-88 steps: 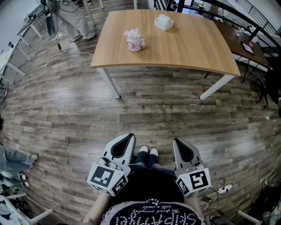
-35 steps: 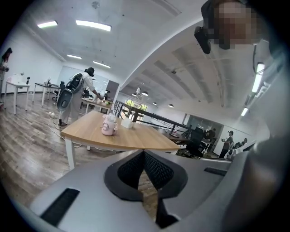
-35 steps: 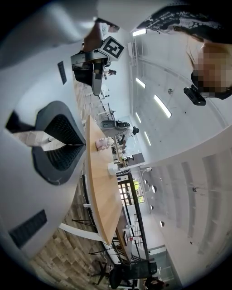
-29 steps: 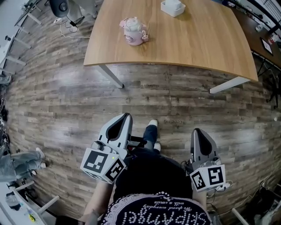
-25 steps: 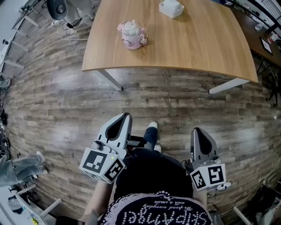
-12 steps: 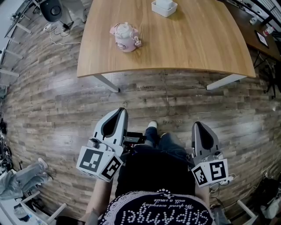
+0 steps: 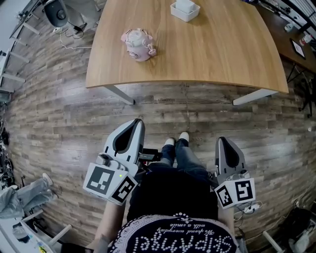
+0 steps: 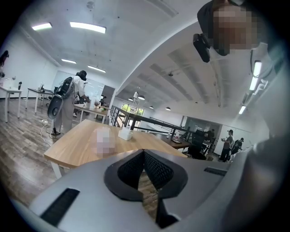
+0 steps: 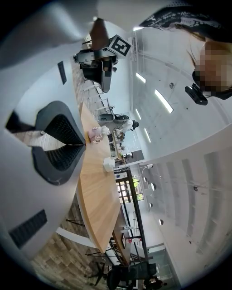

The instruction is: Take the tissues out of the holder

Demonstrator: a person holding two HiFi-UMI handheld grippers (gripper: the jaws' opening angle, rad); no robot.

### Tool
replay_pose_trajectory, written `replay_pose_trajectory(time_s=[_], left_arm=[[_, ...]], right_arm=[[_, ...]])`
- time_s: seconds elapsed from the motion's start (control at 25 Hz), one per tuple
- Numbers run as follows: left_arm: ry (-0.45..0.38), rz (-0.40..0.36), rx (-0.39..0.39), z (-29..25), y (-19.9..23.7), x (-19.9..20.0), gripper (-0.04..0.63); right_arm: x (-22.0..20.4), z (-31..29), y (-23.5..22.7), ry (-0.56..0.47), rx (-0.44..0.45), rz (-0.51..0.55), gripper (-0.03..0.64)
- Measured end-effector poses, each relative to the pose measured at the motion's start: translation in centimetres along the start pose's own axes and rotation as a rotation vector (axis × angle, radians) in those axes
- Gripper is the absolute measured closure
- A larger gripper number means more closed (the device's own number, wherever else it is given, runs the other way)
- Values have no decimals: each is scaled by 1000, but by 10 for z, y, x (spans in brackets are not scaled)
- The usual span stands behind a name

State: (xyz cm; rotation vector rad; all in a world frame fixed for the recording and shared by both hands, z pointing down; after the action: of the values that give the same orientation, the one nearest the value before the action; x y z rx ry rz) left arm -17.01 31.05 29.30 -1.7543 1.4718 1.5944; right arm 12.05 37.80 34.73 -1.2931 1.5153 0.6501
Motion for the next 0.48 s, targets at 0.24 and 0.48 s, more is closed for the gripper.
replay_pose_trajectory(time_s=[0.24, 0.48], left_arm=[[-16, -5, 23, -15, -10, 13, 591], [-26, 4, 40, -26, -12, 17, 591]], right_arm=[[15, -13, -23, 7, 30, 12, 604], [22, -27, -35, 15, 56, 24, 606]])
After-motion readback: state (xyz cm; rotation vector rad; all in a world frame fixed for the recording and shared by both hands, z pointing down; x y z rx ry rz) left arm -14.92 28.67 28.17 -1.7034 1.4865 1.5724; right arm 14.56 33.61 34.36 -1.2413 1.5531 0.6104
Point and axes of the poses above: the fingertips, and each gripper's own axes: z backward along the fingers, y to its left, x out of its top, the point moved 8 cm from there along z, backward along the fingers, and after that the axes turned 4 degrees about z, right-handed, at the moved point
